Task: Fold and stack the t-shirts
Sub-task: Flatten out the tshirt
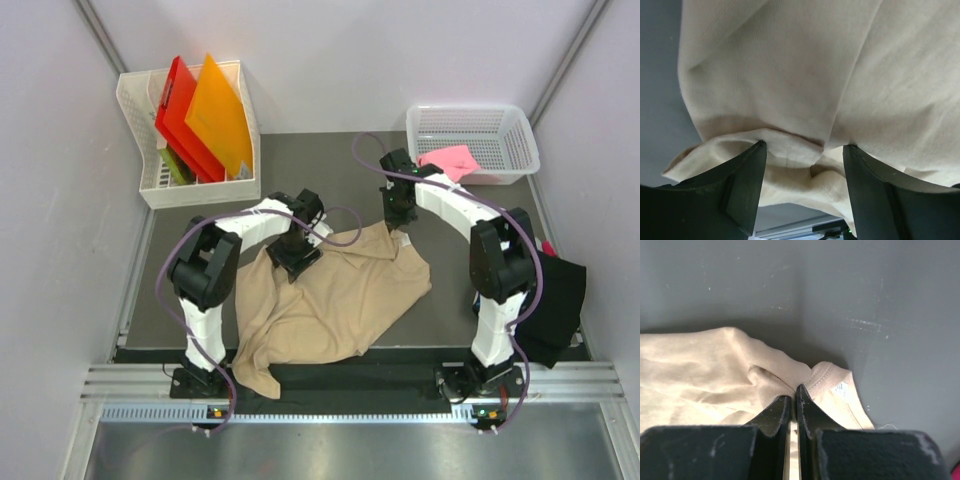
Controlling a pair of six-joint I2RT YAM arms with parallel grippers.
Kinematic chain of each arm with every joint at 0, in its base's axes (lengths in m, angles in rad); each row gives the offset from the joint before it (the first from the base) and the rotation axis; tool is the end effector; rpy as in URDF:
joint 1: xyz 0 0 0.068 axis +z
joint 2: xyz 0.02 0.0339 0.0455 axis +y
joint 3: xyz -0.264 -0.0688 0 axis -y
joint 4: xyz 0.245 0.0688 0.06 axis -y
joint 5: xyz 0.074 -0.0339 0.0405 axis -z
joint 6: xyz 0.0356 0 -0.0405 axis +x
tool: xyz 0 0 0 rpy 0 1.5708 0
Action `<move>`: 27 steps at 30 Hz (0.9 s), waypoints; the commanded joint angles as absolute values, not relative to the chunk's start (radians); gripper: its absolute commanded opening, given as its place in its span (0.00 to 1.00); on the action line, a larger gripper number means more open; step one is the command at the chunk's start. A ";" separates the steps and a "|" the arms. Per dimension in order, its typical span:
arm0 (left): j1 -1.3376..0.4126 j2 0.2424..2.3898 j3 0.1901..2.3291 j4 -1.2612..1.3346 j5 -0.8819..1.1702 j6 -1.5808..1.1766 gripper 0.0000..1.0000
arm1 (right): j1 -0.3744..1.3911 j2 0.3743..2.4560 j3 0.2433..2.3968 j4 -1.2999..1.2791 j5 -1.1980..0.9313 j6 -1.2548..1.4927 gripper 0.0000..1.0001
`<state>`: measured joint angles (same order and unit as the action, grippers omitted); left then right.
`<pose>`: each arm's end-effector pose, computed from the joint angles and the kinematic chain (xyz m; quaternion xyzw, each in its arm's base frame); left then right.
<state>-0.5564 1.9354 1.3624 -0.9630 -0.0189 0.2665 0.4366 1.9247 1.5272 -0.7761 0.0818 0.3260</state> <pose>0.3030 -0.1876 0.1682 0.3997 0.9164 0.0068 0.0186 0.3664 0.1678 0.2207 -0.0461 0.9785 0.0362 0.1979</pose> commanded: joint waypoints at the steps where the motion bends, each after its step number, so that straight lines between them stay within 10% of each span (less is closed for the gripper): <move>1: -0.557 1.953 1.379 -0.907 -0.038 0.258 0.66 | 0.462 1.928 1.572 -0.742 0.072 0.347 0.00; 16: -0.506 1.914 1.405 -0.949 -0.037 0.316 0.20 | 0.477 1.904 1.519 -0.730 0.077 0.342 0.00; 27: -0.502 1.861 1.407 -0.989 -0.011 0.308 0.27 | 0.477 1.891 1.496 -0.723 0.072 0.336 0.00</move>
